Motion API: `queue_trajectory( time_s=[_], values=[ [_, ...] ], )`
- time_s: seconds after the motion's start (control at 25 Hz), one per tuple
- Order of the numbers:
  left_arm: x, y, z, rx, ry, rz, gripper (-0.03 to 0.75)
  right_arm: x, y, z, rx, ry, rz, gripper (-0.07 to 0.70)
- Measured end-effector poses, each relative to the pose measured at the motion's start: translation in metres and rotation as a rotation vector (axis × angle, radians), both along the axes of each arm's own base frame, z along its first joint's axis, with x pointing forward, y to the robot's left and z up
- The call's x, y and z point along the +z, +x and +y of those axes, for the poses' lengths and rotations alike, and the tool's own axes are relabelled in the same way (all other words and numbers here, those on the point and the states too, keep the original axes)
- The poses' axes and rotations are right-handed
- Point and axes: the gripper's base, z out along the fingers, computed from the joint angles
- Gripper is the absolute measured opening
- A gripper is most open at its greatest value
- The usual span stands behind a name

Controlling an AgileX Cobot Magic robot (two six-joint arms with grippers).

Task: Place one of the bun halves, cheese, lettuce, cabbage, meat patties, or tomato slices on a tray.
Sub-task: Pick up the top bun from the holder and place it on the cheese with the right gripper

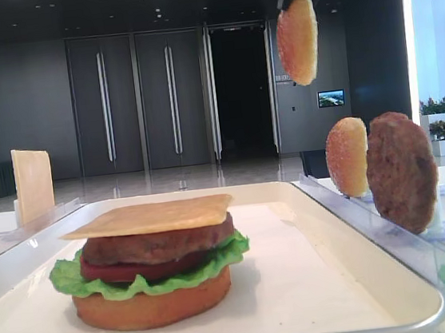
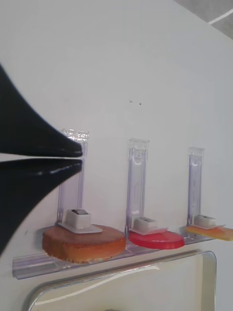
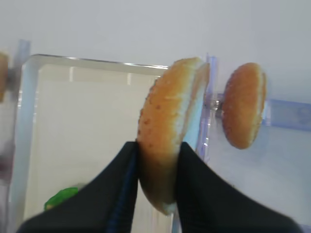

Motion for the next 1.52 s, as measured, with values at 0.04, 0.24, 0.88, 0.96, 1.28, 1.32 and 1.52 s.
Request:
queue_trajectory(
  time_s=[0.04, 0.24, 0.88, 0.96, 1.28, 1.32, 1.52],
  values=[
    [0.0, 0.0, 0.0, 0.0, 0.0, 0.0, 0.0, 0.005, -0.003, 0.001, 0.012, 0.026, -0.004, 0.198],
    [0.0, 0.0, 0.0, 0.0, 0.0, 0.0, 0.0, 0.033, -0.023, 0.005, 0.065, 0.138, -0.035, 0.198],
    [0.0, 0.0, 0.0, 0.0, 0.0, 0.0, 0.0, 0.023, -0.112, 0.017, 0.252, 0.366, -0.008, 0.198],
    [0.0, 0.0, 0.0, 0.0, 0.0, 0.0, 0.0, 0.017, -0.123, 0.015, 0.258, 0.417, -0.015, 0.198],
    [0.0, 0.0, 0.0, 0.0, 0.0, 0.0, 0.0, -0.026, -0.159, 0.008, 0.253, 0.58, 0.008, 0.198],
    [0.0, 0.0, 0.0, 0.0, 0.0, 0.0, 0.0, -0.03, -0.161, 0.008, 0.253, 0.59, 0.016, 0.198],
    [0.0, 0.0, 0.0, 0.0, 0.0, 0.0, 0.0, -0.036, -0.163, 0.008, 0.256, 0.598, 0.016, 0.198]
  ],
)
